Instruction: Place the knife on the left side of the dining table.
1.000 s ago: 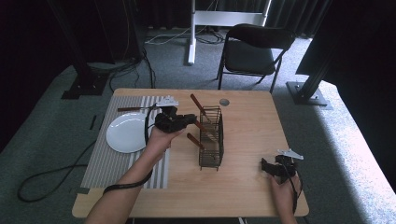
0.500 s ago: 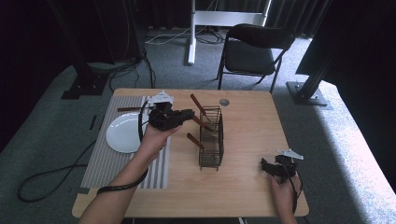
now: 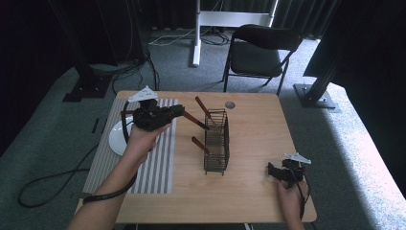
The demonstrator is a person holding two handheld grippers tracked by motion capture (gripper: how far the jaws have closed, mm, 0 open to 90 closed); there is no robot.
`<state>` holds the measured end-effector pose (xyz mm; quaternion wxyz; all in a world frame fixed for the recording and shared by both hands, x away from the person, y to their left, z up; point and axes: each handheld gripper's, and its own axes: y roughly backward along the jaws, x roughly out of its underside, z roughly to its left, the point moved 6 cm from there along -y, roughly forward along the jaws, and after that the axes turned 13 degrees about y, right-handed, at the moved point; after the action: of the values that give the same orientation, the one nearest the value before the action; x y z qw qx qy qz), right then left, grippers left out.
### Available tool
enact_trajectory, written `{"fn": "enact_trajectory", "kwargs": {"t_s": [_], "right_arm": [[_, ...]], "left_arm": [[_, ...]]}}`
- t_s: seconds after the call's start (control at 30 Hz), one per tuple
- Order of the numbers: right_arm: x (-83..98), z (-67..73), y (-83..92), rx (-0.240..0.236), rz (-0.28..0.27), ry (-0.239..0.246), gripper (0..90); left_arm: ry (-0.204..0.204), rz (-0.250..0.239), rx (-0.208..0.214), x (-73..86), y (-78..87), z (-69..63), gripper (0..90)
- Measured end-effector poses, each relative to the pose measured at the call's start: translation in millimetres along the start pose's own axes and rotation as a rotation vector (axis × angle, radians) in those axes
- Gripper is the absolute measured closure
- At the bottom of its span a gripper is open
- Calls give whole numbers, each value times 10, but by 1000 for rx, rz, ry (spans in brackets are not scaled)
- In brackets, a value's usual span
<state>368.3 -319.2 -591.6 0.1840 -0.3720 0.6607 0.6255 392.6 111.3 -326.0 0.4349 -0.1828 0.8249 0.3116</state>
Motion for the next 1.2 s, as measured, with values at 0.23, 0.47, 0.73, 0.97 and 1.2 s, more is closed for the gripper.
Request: {"fn": "enact_trajectory", "kwargs": {"t_s": [0.23, 0.47, 0.73, 0.97, 1.2], "right_arm": [[0, 0, 0, 0, 0, 0, 126], [0, 0, 0, 0, 1, 0, 126], [0, 0, 0, 0, 0, 1, 125], [0, 1, 0, -1, 1, -1, 126], [1, 0, -1, 0, 0, 1, 126]], "left_arm": [[12, -47, -2, -69, 253, 34, 811], [25, -70, -23, -76, 491, 122, 811], [69, -76, -98, 66, 777, 391, 811], [139, -82, -144, 293, 993, 656, 811], [177, -55, -169, 597, 1095, 822, 811]]}}
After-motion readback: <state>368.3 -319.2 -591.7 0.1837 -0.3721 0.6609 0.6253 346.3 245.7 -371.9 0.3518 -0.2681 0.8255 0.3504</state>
